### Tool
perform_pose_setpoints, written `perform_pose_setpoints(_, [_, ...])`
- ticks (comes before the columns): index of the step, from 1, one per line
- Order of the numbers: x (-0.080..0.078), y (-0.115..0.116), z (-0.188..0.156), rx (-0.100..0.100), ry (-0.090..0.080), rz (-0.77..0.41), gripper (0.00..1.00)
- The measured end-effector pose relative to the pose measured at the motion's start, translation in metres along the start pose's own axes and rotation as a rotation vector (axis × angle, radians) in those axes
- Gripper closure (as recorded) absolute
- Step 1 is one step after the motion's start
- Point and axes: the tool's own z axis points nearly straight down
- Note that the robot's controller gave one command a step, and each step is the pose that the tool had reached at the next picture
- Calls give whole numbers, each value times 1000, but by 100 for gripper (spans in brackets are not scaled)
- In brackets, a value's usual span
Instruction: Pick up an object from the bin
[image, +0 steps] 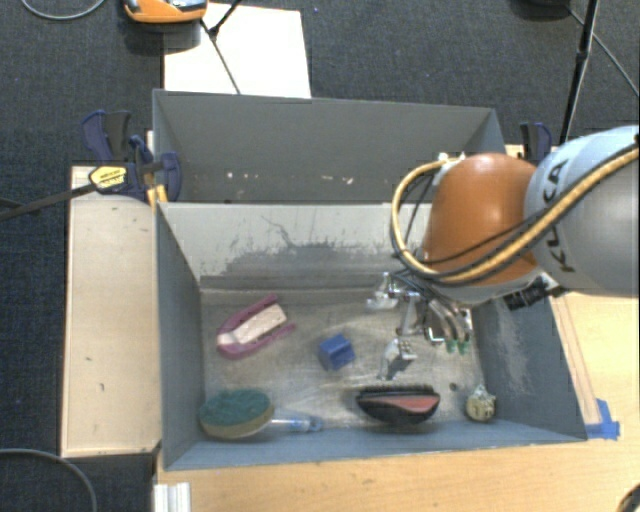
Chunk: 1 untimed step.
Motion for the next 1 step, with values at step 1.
perform_pose_setpoints(1, [-30, 40, 96, 1, -14, -79, 0])
